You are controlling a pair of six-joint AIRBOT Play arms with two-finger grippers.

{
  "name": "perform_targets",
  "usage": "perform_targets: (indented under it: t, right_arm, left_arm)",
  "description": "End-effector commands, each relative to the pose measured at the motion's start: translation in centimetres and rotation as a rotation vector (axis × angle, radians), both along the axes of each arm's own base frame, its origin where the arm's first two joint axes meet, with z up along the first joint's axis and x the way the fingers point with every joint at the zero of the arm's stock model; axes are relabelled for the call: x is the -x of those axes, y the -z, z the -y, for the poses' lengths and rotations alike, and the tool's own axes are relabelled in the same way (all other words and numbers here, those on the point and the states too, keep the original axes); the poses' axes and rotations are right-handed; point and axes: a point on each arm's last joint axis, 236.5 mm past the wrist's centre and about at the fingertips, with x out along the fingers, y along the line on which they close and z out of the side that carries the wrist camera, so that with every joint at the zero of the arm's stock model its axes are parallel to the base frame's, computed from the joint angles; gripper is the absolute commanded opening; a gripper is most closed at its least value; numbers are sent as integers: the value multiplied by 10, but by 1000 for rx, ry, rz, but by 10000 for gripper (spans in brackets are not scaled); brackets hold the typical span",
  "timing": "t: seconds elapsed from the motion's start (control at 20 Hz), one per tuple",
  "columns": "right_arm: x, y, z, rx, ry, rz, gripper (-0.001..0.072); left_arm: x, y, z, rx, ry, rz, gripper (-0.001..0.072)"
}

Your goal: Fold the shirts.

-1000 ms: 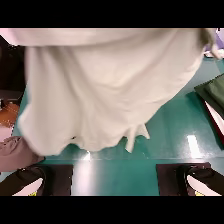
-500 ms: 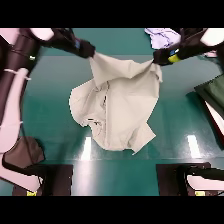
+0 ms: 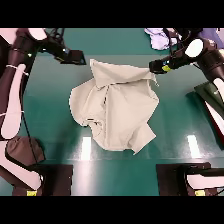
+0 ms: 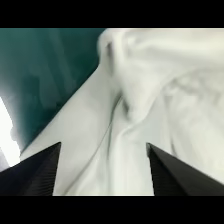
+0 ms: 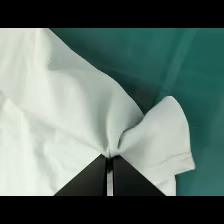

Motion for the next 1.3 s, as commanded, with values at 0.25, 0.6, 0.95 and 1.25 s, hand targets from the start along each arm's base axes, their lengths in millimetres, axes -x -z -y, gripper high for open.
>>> perform_targets:
  t: [0.25, 0.6, 0.95, 1.25]
  right_arm:
    - [-2, 6, 75, -29, 186, -71, 37]
    - [11, -14, 100, -127, 253, -95, 580]
    - [13, -57, 101, -133, 259, 25, 579]
    - [27, -50, 98, -127, 240, -37, 579]
  left_arm:
    - [70, 11, -35, -28, -2, -255, 614]
    - [131, 35, -31, 17, -52, -299, 614]
    - [245, 124, 5, 63, -85, -421, 614]
    - [230, 151, 14, 107, -230, -351, 615]
